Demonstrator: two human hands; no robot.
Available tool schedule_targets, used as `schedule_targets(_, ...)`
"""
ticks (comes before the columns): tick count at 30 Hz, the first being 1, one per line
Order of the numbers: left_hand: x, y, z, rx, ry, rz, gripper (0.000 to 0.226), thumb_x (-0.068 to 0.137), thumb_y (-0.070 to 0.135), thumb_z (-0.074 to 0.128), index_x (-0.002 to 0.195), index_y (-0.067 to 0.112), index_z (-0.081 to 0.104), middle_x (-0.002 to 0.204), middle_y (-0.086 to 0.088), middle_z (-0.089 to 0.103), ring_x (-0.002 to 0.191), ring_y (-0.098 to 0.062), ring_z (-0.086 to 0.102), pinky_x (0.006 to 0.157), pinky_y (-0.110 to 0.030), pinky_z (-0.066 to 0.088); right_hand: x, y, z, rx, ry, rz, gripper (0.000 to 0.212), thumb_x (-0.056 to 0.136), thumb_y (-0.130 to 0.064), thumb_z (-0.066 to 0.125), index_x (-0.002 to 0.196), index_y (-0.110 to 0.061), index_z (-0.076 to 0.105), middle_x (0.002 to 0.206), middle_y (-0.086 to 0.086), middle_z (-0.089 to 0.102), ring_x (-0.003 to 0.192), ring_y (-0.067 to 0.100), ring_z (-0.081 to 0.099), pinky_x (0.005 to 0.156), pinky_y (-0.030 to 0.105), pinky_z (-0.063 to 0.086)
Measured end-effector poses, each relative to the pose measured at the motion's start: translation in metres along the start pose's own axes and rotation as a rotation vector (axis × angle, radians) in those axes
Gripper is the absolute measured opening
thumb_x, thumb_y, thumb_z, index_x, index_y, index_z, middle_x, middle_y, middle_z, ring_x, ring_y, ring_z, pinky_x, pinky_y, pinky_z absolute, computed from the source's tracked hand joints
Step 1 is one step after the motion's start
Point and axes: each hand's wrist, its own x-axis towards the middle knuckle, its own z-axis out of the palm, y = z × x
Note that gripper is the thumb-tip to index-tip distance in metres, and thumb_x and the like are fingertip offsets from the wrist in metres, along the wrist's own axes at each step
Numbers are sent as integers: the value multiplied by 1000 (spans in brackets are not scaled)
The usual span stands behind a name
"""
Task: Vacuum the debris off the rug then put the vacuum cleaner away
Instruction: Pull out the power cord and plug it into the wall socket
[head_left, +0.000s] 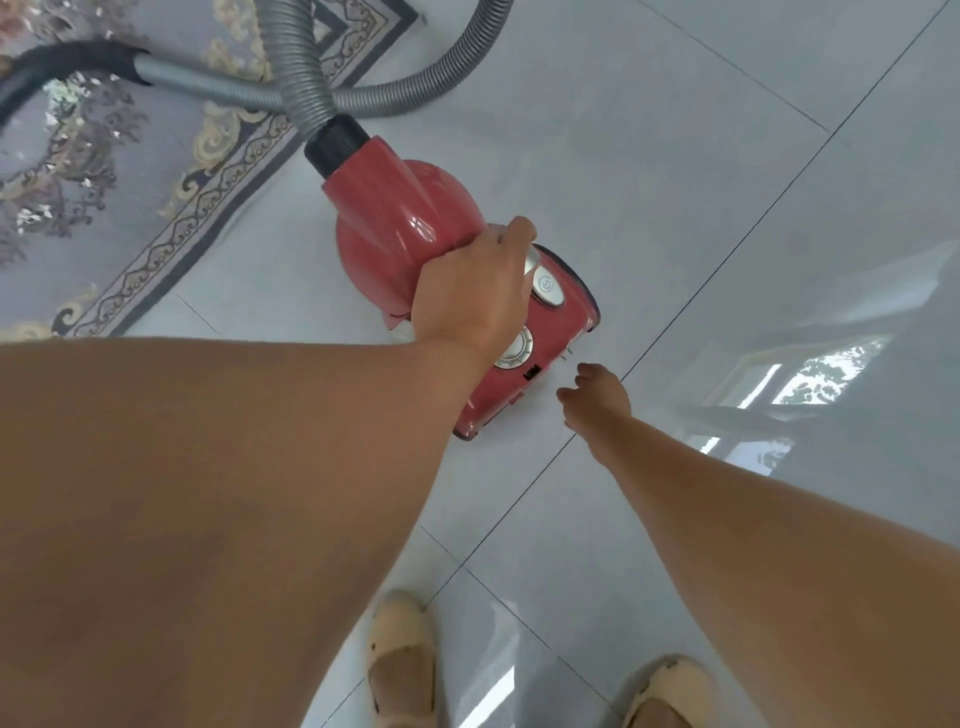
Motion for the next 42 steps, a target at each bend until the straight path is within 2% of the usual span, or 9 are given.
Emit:
schedule_targets(3,1,0,5,24,24,5,31,97,23,46,128,24,48,110,3,64,82,-26,67,57,-32,41,0,-12,1,-66,88,-45,50,92,-5,48,142,-11,43,138,7,52,109,31,62,94,42,52)
schedule_targets(9,-3,-1,11,83,103,15,27,90,21,57,116,23,58,90,4,65,63,-24,64,46,-28,29,27,-29,13,12,226,-55,22,90,-2,41,97,-7,62,88,7,62,81,27,56,69,32,46)
schedule_targets(13,-1,-2,14,136,155,13,24,74,17,72,96,22,66,69,5,63,46,-20,58,42,-22,20,37,-32,11,43,293,36,27,86,2,44,63,-11,47,65,3,50,73,27,52,64,31,42)
schedule_targets(20,-2,-1,16,129,197,38,23,77,15,69,100,20,66,71,4,64,49,-20,60,42,-22,24,40,-16,13,59,280,42,30,89,-16,57,60,-10,50,69,9,57,72,28,51,63,30,40)
schedule_targets(24,0,-2,16,131,206,39,22,73,14,73,94,19,67,66,4,63,43,-19,57,43,-20,21,28,-2,13,-53,331,25,33,86,-36,61,97,-5,62,102,14,62,77,28,57,62,29,41)
schedule_targets(30,-2,-2,13,130,184,38,21,77,18,71,98,19,67,69,4,65,43,-20,57,44,-20,20,6,24,2,-166,301,240,30,84,-27,54,107,-9,57,112,9,48,91,33,61,82,41,54)
schedule_targets(35,-2,-2,15,145,188,38,20,78,20,71,98,19,67,69,4,64,43,-21,56,43,-20,20,11,9,3,-479,355,121,32,87,-19,54,117,-11,59,116,7,47,105,32,55,83,37,47)
schedule_targets(39,-1,-2,15,121,174,36,19,77,18,71,96,18,67,68,3,63,42,-21,55,44,-20,18,15,7,9,-487,325,73,36,89,-39,55,112,-13,62,114,8,53,104,31,58,77,34,43)
schedule_targets(42,-1,-3,16,131,184,36,20,77,17,70,96,19,67,68,4,63,42,-21,55,43,-20,20,16,5,15,-289,317,28,39,85,-51,60,79,-12,61,86,7,61,83,29,61,62,26,39)
